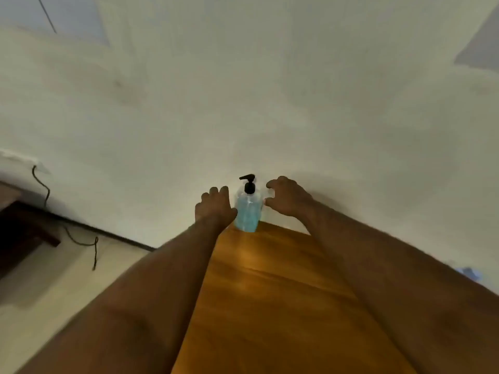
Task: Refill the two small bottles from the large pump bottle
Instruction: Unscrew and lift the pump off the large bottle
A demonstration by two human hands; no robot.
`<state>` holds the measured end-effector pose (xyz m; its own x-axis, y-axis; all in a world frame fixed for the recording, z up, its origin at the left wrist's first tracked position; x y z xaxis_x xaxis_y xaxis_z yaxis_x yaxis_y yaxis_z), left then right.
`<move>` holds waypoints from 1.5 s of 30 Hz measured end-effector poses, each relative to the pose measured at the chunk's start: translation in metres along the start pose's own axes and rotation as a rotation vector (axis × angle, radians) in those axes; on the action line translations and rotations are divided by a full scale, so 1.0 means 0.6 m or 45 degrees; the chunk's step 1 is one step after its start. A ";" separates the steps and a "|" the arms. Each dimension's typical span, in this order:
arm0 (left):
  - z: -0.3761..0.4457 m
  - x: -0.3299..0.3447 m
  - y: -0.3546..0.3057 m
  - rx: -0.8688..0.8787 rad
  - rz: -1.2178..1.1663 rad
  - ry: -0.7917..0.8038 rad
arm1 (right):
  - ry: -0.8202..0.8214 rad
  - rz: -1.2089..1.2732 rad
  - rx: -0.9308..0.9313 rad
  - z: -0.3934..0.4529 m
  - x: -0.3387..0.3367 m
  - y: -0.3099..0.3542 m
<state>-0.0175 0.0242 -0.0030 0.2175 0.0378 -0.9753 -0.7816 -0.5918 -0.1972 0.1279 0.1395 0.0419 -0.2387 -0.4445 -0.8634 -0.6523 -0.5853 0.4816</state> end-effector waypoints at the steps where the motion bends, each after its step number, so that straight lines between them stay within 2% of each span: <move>1: 0.004 0.010 0.005 -0.031 0.015 0.053 | 0.017 0.050 0.019 0.010 0.017 -0.002; 4: 0.029 0.069 0.027 -0.093 0.023 0.152 | -0.006 0.207 0.060 0.040 0.070 -0.012; 9: 0.062 0.161 0.049 -0.110 -0.016 0.266 | -0.216 0.416 -0.027 0.098 0.100 -0.027; 12: 0.077 0.212 0.062 -0.114 -0.004 0.330 | -0.215 0.316 -0.075 0.122 0.115 -0.032; 16: 0.093 0.275 0.065 -0.080 0.044 0.458 | -0.363 0.263 -0.130 0.133 0.134 -0.043; 22: 0.092 0.325 0.064 -0.065 0.212 0.272 | -0.395 0.362 -0.182 0.129 0.143 -0.058; 25: 0.094 0.322 0.067 -0.073 0.208 0.315 | -0.374 0.411 -0.202 0.125 0.143 -0.051; 28: 0.079 0.314 0.055 -0.077 0.087 0.440 | -0.317 0.509 -0.220 0.107 0.132 -0.051; 31: 0.028 0.307 0.045 -0.104 -0.170 0.484 | -0.243 0.597 -0.211 0.062 0.125 -0.065; 35: -0.109 0.288 0.007 -0.171 -0.624 0.439 | -0.242 0.650 -0.163 -0.061 0.113 -0.098; 38: -0.216 0.271 -0.045 -0.020 -0.763 0.402 | -0.250 0.634 -0.098 -0.191 0.101 -0.125; 42: -0.322 0.246 -0.117 0.252 -0.850 0.340 | -0.115 0.549 -0.068 -0.362 0.095 -0.156; 45: -0.398 0.242 -0.182 0.437 -0.908 0.480 | -0.049 0.536 -0.045 -0.481 0.092 -0.186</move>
<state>0.2392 -0.0977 -0.0996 0.8526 0.0018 -0.5225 -0.5054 -0.2511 -0.8255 0.3953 -0.0154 -0.0163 -0.5058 -0.6247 -0.5949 -0.4673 -0.3813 0.7977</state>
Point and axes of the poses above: each hand's wrist, its own z-axis towards the middle knuckle, its own x-axis out of the palm, y = z × x, the point moved 3 cm from there along z, towards the middle knuckle, and after that the axes turned 9 degrees about z, right-handed, at the moved point
